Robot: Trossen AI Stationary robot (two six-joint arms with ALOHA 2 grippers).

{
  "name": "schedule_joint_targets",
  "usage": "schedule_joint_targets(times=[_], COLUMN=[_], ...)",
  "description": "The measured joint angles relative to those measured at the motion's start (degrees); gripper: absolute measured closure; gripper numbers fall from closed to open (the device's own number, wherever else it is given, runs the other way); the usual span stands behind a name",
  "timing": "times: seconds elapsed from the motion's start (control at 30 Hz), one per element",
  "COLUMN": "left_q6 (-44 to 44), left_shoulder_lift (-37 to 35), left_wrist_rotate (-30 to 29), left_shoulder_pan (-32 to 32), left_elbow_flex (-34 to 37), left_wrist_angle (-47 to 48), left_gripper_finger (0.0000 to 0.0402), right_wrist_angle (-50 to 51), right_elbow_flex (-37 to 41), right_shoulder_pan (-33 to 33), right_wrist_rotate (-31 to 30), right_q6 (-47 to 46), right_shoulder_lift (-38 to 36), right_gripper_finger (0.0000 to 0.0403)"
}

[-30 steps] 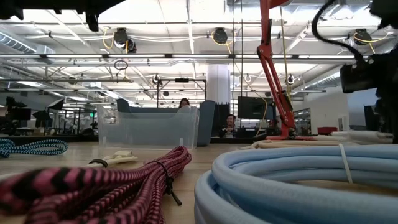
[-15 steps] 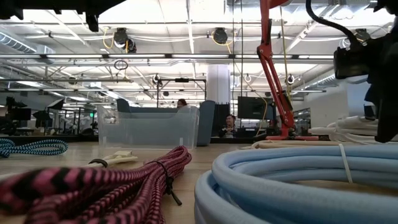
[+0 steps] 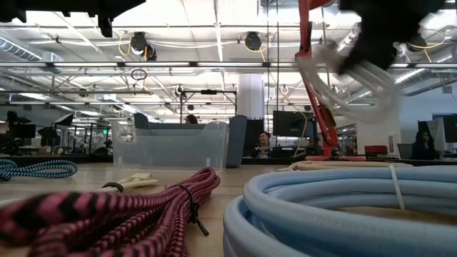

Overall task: Pick & Place USB Port
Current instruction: Put the white USB cable into the dark blue bin

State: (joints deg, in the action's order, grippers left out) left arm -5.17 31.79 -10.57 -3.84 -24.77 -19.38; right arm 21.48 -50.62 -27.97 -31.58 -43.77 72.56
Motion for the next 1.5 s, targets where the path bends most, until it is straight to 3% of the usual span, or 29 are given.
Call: schedule_joint_targets(times=[0.1,0.17,0.33,0.5,0.67,0.9,1.0,1.13,1.27,1.5], left_q6=[-0.07,-0.48,-1.01,-1.01,-0.73,-0.82,-1.58,-2.74,-3.84,-7.49], left_shoulder_lift=[0.00,0.00,0.00,0.00,0.00,0.00,-0.06,-1.78,-4.97,-10.64], left_wrist_rotate=[0.00,0.00,0.03,0.04,0.04,0.09,0.11,0.24,0.26,0.22], left_shoulder_pan=[0.01,0.01,0.01,0.01,0.01,0.01,0.01,0.01,0.01,0.01], left_elbow_flex=[0.00,0.00,0.00,0.00,0.00,0.00,0.00,-0.02,-0.04,-0.04], left_wrist_angle=[0.08,0.29,0.36,0.38,0.38,0.83,1.90,4.84,9.55,17.76], left_gripper_finger=[0.0382,0.0382,0.0382,0.0382,0.0382,0.0382,0.0382,0.0382,0.0382,0.0382], right_wrist_angle=[-13.38,-22.83,-38.55,-45.56,-43.72,-36.25,-26.08,-14.47,-13.44,-8.01], right_elbow_flex=[-0.32,-0.32,-0.30,-0.67,-6.40,-22.49,-31.71,-40.84,-43.57,-43.49], right_shoulder_pan=[2.65,5.90,16.44,28.51,35.76,37.75,37.73,38.21,40.09,43.34], right_wrist_rotate=[-5.87,-4.95,4.47,16.73,24.88,33.18,32.88,27.48,28.12,33.17], right_q6=[12.20,19.41,29.07,29.76,30.24,36.78,42.72,50.20,57.48,61.37], right_shoulder_lift=[0.00,0.46,2.63,4.90,9.76,22.85,28.68,34.41,37.12,38.51], right_gripper_finger=[0.0373,0.0368,0.0372,0.0374,0.0370,0.0375,0.0374,0.0374,0.0374,0.0374])
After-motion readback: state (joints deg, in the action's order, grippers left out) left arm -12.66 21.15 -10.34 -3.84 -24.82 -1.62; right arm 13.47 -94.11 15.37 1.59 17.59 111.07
